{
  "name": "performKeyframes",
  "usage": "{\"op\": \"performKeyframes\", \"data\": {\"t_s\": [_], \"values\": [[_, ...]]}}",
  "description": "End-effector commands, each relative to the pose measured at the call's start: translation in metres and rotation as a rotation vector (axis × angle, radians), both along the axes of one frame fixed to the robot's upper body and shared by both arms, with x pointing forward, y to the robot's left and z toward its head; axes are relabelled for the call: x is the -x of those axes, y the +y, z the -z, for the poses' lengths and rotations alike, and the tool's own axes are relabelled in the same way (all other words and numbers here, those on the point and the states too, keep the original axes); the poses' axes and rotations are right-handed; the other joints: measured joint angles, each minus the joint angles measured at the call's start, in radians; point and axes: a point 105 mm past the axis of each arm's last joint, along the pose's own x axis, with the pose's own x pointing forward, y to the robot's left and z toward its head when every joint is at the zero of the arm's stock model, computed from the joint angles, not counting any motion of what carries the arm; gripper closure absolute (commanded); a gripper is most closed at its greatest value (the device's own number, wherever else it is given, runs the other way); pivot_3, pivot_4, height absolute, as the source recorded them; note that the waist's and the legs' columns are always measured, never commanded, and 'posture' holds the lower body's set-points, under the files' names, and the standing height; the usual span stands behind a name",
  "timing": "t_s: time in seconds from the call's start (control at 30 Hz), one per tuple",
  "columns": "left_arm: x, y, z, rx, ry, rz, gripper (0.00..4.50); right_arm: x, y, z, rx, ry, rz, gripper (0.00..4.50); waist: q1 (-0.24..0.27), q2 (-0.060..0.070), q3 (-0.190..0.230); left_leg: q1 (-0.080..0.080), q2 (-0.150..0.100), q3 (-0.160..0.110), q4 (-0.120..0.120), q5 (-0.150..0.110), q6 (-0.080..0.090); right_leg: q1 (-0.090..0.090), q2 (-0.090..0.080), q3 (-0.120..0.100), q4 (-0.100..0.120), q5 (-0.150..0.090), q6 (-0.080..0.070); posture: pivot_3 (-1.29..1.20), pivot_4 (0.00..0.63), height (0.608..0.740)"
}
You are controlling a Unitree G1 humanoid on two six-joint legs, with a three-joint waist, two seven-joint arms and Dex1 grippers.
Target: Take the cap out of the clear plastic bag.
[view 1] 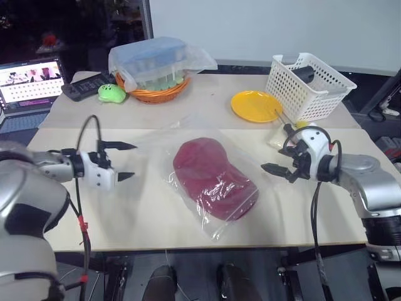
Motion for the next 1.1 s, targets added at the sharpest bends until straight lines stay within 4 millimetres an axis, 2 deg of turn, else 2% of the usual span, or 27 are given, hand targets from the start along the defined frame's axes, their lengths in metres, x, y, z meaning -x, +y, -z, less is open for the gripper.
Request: {"op": "performKeyframes", "data": {"t_s": [0.03,0.1,0.2,0.3,0.4,0.53,0.63,0.77,0.9,0.97,1.1], "values": [[-0.014,0.019,-0.015,0.354,0.122,-0.192,0.04,-0.008,0.005,-0.014,0.000,-0.068,-0.035,0.00,-0.007,0.000,0.000,0.000,0.000,0.001,0.000,0.000,0.000,0.000,-0.001,0.000,-0.001,0.000,0.000,0.00,0.150,0.740],[-0.018,0.028,-0.030,0.654,0.318,-0.203,0.04,-0.011,0.009,-0.015,-0.003,-0.070,-0.053,0.00,-0.003,-0.001,0.001,-0.002,0.001,-0.001,0.001,0.000,0.000,-0.001,0.000,-0.002,0.002,0.000,-0.002,0.00,0.150,0.740],[-0.013,0.027,-0.052,0.964,0.577,-0.095,0.04,-0.015,0.015,-0.015,-0.007,-0.071,-0.082,0.00,-0.008,-0.002,0.001,-0.004,0.003,-0.002,0.004,0.000,0.000,-0.002,0.000,-0.005,0.004,-0.002,-0.005,0.00,0.150,0.740],[-0.004,0.006,-0.056,1.043,0.840,0.062,0.04,-0.019,0.017,-0.018,-0.008,-0.080,-0.091,0.00,-0.016,-0.002,0.001,-0.005,0.003,-0.004,0.003,0.000,0.000,-0.002,0.001,-0.005,0.004,-0.003,0.001,0.00,0.150,0.740],[-0.007,-0.023,-0.059,1.059,1.026,0.150,0.04,-0.020,0.016,-0.021,-0.009,-0.087,-0.092,0.00,-0.023,-0.001,0.001,-0.005,0.002,-0.004,0.003,-0.001,0.001,-0.002,0.000,-0.005,0.005,-0.004,0.001,0.00,0.150,0.740],[-0.013,-0.067,-0.053,0.968,1.176,0.237,0.04,-0.008,0.000,-0.023,0.012,-0.083,-0.063,0.00,-0.027,-0.001,0.001,-0.005,0.002,-0.006,0.003,0.000,0.001,-0.002,0.001,-0.007,0.006,-0.004,0.001,0.00,0.150,0.740],[-0.014,-0.090,-0.047,0.860,1.178,0.296,0.04,-0.003,-0.017,-0.026,0.036,-0.089,-0.005,0.00,-0.036,-0.001,0.001,-0.005,0.002,-0.006,0.003,0.000,0.001,-0.002,0.001,-0.007,0.006,-0.004,0.000,0.00,0.150,0.740],[-0.015,-0.124,-0.050,0.734,1.182,0.387,0.04,0.005,-0.040,-0.029,0.085,-0.096,0.078,0.00,-0.049,-0.001,0.001,-0.005,0.002,-0.006,0.003,0.000,0.001,-0.002,0.001,-0.007,0.006,-0.003,-0.001,0.00,0.150,0.740],[-0.010,-0.168,-0.043,0.540,1.175,0.499,0.04,0.017,-0.063,-0.022,0.183,-0.068,0.155,0.00,-0.052,-0.001,0.000,-0.004,0.002,-0.006,0.003,0.000,0.001,-0.001,0.001,-0.006,0.006,-0.003,0.000,0.00,0.150,0.740],[-0.004,-0.192,-0.032,0.427,1.171,0.562,0.04,0.025,-0.063,-0.018,0.181,-0.047,0.160,0.00,-0.050,0.000,0.000,-0.004,0.002,-0.006,0.003,0.000,0.001,-0.001,0.001,-0.006,0.006,-0.003,0.000,0.00,0.150,0.740],[0.010,-0.218,-0.008,0.260,1.177,0.650,0.04,0.045,-0.054,-0.005,0.165,0.022,0.129,0.00,-0.054,0.001,0.000,-0.004,0.001,-0.006,0.003,0.000,0.001,-0.001,0.001,-0.004,0.007,-0.003,0.000,0.00,0.150,0.740]]}}
